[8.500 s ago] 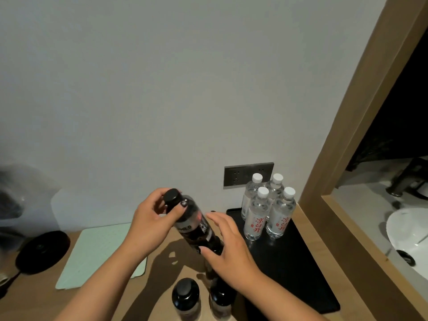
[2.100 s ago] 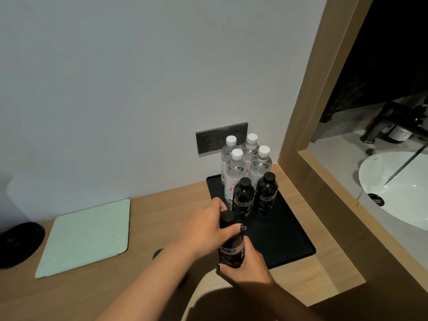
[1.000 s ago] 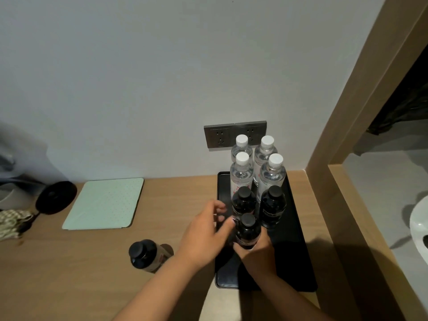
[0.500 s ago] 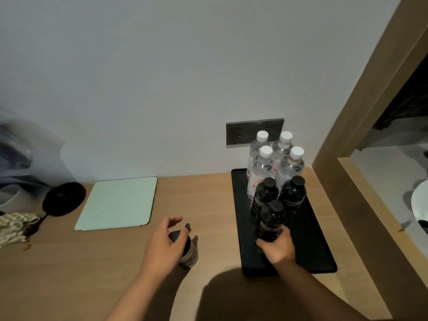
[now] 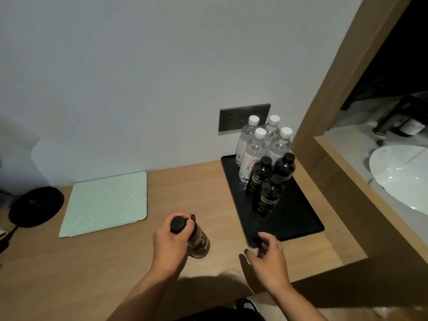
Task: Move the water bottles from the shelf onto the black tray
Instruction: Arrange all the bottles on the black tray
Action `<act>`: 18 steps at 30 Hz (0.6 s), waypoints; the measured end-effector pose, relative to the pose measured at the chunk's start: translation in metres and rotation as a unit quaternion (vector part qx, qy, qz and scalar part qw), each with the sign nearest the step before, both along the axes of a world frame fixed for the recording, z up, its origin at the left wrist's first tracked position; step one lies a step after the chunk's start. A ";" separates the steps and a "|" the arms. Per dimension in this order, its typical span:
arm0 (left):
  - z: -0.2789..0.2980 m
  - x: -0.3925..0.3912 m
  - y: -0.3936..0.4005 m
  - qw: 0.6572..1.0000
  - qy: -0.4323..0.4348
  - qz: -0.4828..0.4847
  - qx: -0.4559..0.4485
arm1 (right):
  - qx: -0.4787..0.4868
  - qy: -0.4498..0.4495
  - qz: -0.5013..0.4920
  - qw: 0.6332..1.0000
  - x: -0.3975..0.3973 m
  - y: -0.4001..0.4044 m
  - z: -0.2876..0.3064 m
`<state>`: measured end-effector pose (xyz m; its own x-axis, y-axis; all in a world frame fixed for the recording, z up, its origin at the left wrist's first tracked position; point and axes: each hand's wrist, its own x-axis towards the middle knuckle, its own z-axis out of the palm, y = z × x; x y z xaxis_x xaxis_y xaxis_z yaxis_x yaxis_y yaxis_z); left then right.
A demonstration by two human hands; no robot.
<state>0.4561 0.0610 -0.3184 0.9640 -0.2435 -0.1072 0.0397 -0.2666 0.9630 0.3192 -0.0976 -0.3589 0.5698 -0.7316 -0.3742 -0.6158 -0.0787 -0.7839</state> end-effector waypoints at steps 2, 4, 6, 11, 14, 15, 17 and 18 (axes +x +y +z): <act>0.005 0.001 -0.001 1.000 0.010 -0.013 -0.001 | 0.009 -0.012 0.044 0.999 -0.003 0.015 0.004; 0.010 0.002 -0.007 0.999 -0.005 -0.043 0.004 | 0.017 -0.027 0.078 0.996 -0.002 0.027 0.010; 0.018 -0.001 -0.017 0.997 -0.013 -0.074 -0.001 | 0.007 -0.044 0.113 0.993 0.000 0.033 0.016; 0.036 -0.021 -0.055 0.988 -0.012 -0.151 -0.034 | -0.041 -0.056 0.168 0.983 -0.001 0.023 0.033; 0.042 -0.029 -0.082 0.979 -0.015 -0.201 -0.038 | -0.083 -0.043 0.160 0.983 -0.011 0.002 0.036; 0.042 -0.030 -0.091 0.975 -0.011 -0.217 -0.036 | -0.088 -0.038 0.156 0.983 -0.014 -0.006 0.036; 0.042 -0.032 -0.109 0.966 0.005 -0.257 -0.030 | -0.094 -0.032 0.147 0.984 -0.022 -0.023 0.033; 0.041 -0.032 -0.118 0.958 0.016 -0.284 -0.026 | -0.094 -0.028 0.143 0.985 -0.025 -0.033 0.030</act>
<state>0.4240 -0.0573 -0.2776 0.6699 -0.7346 -0.1076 -0.0678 -0.2048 0.9765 0.2938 -0.1301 -0.3292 0.7788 -0.5909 -0.2107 -0.5041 -0.3896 -0.7707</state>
